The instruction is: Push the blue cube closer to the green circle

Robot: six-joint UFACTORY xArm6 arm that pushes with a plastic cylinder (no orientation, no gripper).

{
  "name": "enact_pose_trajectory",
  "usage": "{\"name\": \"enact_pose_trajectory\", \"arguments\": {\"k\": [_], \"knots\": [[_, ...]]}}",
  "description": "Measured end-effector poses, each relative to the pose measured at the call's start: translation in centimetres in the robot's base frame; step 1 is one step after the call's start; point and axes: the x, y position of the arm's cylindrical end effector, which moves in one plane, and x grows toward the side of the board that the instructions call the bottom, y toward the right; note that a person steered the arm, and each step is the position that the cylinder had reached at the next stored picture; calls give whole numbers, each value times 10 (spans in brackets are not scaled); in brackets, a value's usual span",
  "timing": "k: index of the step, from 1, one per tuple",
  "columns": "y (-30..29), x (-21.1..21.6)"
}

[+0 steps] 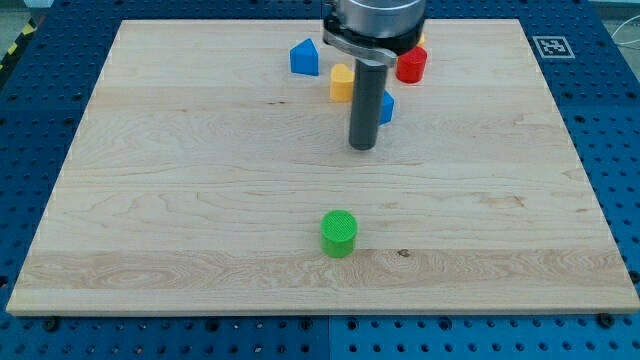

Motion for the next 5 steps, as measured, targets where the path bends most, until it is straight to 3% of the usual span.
{"name": "enact_pose_trajectory", "arguments": {"k": [2,5], "knots": [[-18,-53],[54,-67]]}}
